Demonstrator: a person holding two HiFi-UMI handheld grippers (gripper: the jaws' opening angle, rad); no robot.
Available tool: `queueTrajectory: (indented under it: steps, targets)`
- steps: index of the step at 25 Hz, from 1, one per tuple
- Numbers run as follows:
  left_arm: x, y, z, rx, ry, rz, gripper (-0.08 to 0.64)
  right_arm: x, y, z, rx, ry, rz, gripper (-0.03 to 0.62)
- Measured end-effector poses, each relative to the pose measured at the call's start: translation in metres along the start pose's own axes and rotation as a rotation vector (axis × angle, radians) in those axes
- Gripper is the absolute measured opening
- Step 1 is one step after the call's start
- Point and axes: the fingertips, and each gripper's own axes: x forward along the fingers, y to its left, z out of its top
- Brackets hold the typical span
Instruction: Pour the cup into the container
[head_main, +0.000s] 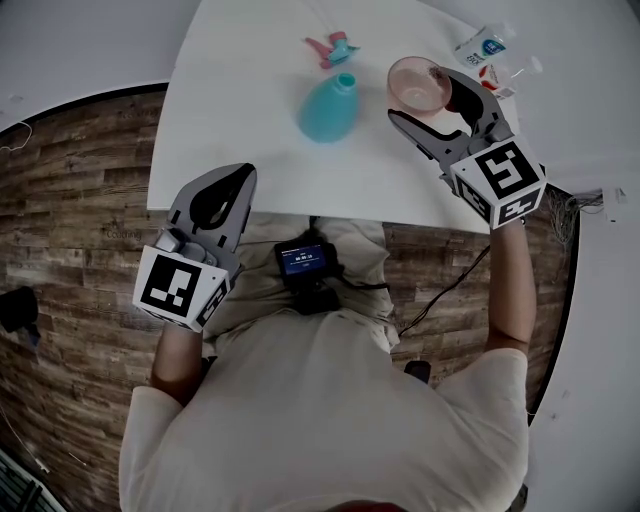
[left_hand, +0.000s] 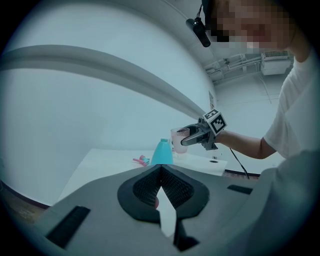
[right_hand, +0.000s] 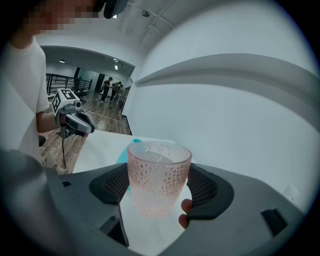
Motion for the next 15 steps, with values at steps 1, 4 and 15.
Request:
queueTrajectory:
  steps: [1,4,15]
  targets:
    - [0.000,0.000,-0.001,0.000,0.000,-0.002,0.012,0.001,0.001,0.001,-0.008,0.005,-0.001,0.360]
    - [-0.001,0.002,-0.002,0.000,-0.002,-0.005,0.012,0.004,0.002,0.003,-0.032,0.018,-0.006,0.360]
    - [0.006,-0.002,0.003,0.014,-0.005,-0.027,0.012,0.012,0.000,0.007,-0.083,0.049,-0.026,0.360]
